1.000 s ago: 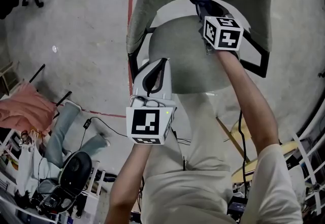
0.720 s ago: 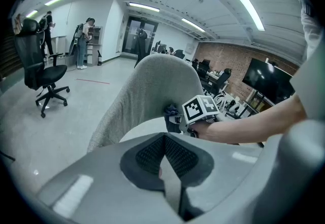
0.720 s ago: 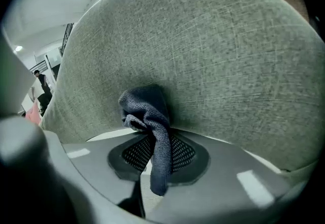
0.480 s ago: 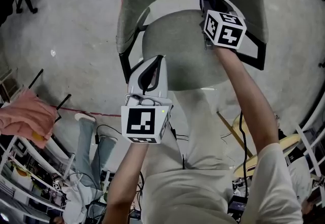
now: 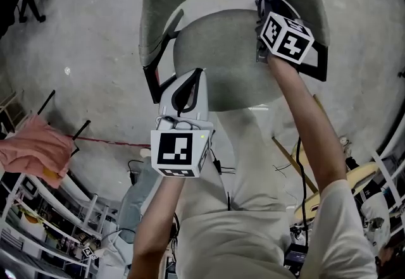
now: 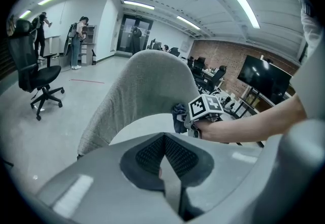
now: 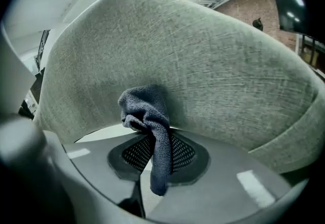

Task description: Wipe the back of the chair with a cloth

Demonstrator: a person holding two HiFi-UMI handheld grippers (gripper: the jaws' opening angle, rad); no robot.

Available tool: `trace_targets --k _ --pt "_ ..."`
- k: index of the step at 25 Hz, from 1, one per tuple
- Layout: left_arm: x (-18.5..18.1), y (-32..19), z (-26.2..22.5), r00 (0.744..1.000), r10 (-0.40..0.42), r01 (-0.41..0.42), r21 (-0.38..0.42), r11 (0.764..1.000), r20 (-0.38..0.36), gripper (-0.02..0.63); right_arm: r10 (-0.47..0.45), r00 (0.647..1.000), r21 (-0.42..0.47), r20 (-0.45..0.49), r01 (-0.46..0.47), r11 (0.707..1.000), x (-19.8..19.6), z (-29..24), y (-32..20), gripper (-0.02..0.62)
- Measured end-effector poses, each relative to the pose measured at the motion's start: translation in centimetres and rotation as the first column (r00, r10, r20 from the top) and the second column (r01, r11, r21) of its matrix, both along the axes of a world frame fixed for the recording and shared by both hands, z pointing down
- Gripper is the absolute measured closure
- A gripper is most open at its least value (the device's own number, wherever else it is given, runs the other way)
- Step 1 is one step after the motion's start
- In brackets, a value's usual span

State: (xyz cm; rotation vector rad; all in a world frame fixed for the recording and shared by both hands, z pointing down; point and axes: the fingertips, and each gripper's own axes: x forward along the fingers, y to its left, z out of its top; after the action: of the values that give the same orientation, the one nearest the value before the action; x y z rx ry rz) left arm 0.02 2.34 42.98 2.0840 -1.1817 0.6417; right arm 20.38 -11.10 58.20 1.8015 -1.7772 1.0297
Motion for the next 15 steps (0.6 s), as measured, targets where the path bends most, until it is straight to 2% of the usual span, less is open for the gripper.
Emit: trace_targets --k 6,15 --pt "0.9 0.2 -0.5 1.0 0.021 -0.021 0.002 1.0 -0.009 0.604 0.101 0.995 -0.019 -0.011 -0.101 0.995 2.9 0.1 1.5 0.512" --pt "1.6 1.3 -0.7 0.999 0.04 -0.04 0.0 0.999 -0.01 0.604 0.245 0.97 -0.058 -0.014 -0.245 0.968 6.9 0.7 5.1 0.512"
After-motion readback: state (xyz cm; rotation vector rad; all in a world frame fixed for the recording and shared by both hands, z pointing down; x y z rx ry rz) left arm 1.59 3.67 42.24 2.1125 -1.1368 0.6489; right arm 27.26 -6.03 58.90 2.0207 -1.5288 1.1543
